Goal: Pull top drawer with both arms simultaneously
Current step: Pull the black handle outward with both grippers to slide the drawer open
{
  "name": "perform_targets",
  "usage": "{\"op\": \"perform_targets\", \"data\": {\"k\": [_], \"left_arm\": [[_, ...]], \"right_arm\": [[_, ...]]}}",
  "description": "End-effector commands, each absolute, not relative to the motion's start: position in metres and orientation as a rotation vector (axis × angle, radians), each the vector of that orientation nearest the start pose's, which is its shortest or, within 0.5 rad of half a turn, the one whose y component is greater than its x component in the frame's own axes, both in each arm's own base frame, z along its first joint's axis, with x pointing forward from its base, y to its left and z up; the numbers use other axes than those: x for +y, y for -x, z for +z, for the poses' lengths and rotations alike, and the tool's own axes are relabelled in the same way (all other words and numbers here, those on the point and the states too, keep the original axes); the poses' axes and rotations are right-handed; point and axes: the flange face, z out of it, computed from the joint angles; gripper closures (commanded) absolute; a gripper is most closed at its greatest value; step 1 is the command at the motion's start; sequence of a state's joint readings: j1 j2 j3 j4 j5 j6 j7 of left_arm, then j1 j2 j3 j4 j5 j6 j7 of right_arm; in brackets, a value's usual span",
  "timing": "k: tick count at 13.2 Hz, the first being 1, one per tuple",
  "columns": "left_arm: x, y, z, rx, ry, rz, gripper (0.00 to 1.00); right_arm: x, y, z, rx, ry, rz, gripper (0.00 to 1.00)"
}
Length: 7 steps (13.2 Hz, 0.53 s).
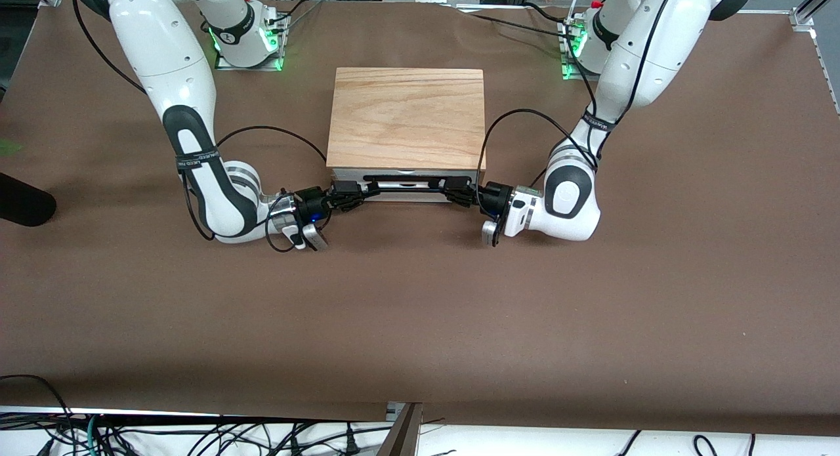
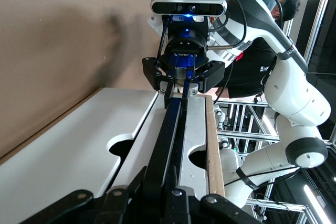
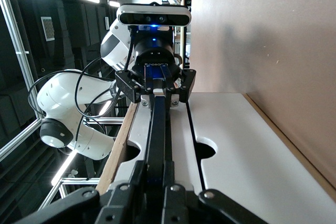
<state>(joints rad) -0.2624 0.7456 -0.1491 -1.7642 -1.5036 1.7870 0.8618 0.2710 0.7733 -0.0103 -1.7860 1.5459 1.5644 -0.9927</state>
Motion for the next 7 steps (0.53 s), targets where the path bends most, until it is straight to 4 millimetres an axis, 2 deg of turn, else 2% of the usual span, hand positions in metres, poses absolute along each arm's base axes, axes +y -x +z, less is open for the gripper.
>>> {"op": "perform_targets", "data": {"k": [1,4,7], "left_arm": [[-0.327,-0.547,0.171,-0.189,-1.654,-0.278,1.00],[-0.330,-0.554,0.167,-0.189,-1.650,-0.271,1.00],[-0.337,-0.574,0.168,-0.168,-1.645,-0.274,1.00]], "right_arm": [[0.258,-0.556,0.148,-0.216,1.560,0.204,0.83],[0.258,-0.558,0.147,-0.215,1.566,0.199,0.87],[0.262,-0.569,0.142,-0.174,1.540,0.165,0.87]]}}
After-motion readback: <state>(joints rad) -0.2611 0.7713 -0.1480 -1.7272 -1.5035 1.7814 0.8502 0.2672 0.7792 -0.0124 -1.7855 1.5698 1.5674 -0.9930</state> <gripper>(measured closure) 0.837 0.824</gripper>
